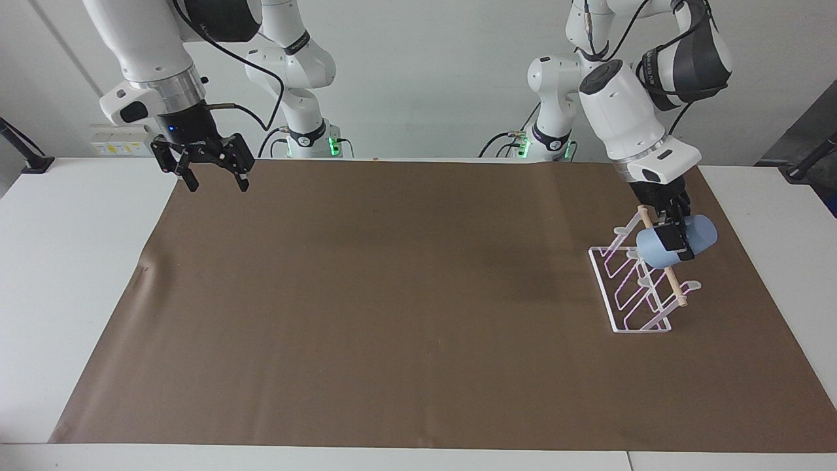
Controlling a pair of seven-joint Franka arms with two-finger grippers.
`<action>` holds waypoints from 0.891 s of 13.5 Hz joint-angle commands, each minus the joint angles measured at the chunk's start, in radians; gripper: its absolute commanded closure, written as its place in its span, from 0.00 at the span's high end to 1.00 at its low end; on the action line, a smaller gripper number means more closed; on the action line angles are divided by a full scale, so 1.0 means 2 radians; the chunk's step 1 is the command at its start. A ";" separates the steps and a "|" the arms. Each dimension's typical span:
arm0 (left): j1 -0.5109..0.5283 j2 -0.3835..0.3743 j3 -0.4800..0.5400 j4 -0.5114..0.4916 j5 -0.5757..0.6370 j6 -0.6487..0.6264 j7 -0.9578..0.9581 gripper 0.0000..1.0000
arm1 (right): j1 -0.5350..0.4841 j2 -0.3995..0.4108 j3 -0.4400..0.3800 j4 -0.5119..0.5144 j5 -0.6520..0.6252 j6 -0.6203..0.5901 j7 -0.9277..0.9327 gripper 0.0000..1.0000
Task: Hang cup on cup holder
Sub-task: 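Carry the cup to the wire rack with the left gripper while the right gripper retracts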
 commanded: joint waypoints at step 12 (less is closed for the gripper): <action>0.001 0.064 0.000 -0.041 0.141 0.017 -0.147 0.00 | 0.015 -0.007 -0.041 0.026 -0.041 -0.094 0.007 1.00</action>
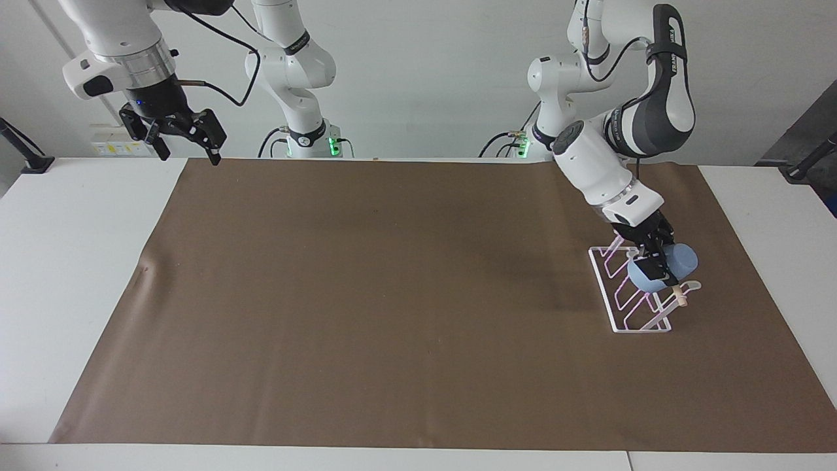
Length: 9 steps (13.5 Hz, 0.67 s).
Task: Hang cup on cup holder
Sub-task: 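Carry the cup to the wire rack with the left gripper while the right gripper retracts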
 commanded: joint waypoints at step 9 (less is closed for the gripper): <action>-0.013 0.005 -0.002 0.006 0.023 -0.024 -0.025 1.00 | 0.009 0.006 -0.006 -0.003 0.003 -0.007 0.034 1.00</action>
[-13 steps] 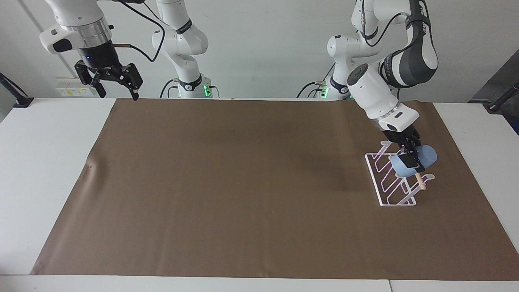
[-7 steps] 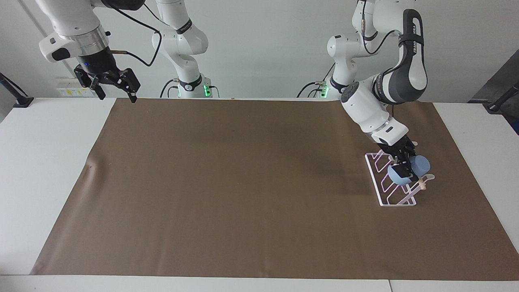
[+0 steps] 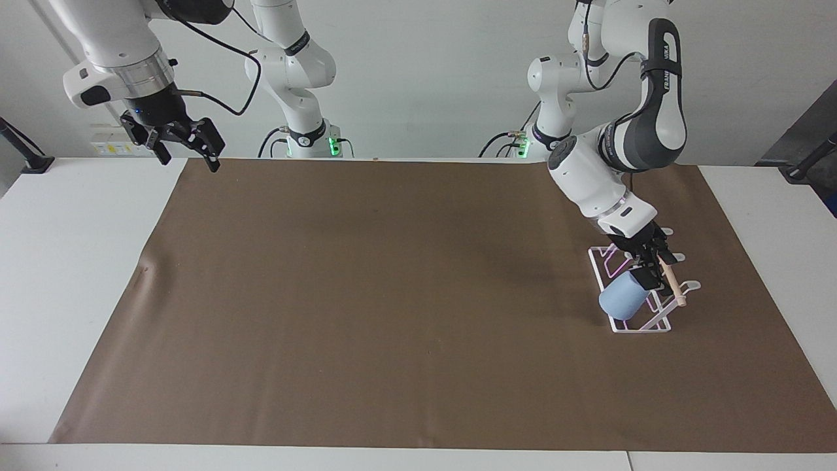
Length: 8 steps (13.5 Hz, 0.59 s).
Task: Hang cup on cup holder
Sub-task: 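Carry the cup to the wire rack with the left gripper while the right gripper retracts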
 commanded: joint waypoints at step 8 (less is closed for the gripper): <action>-0.004 -0.078 0.002 0.016 -0.230 -0.009 0.265 1.00 | 0.024 -0.010 0.001 -0.016 -0.011 -0.002 0.006 1.00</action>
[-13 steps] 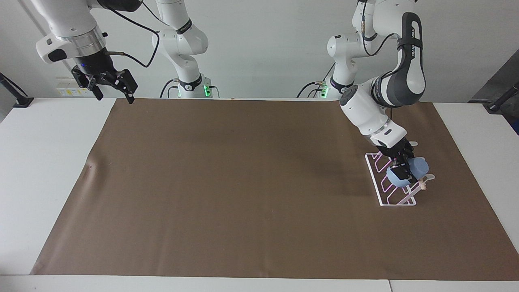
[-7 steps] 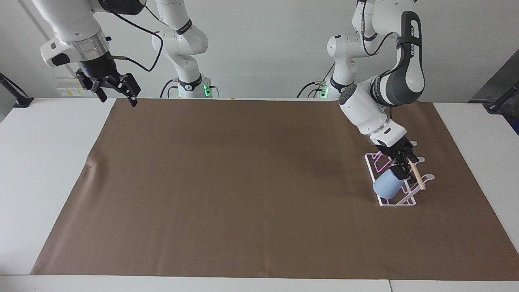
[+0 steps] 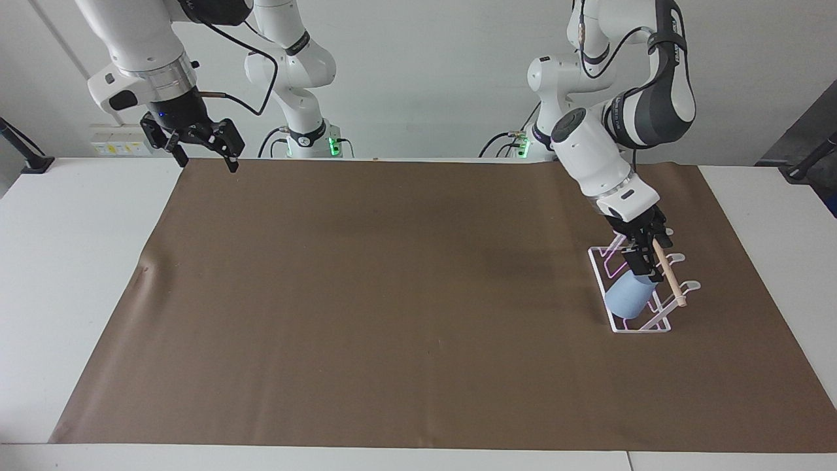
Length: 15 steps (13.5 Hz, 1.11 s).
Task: Hang cup on cup holder
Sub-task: 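Hang the cup on the rack's top hook and release it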
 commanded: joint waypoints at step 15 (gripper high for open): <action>0.067 -0.012 0.037 0.207 -0.481 -0.276 0.832 1.00 | 0.001 -0.010 0.001 -0.007 0.003 -0.022 0.013 1.00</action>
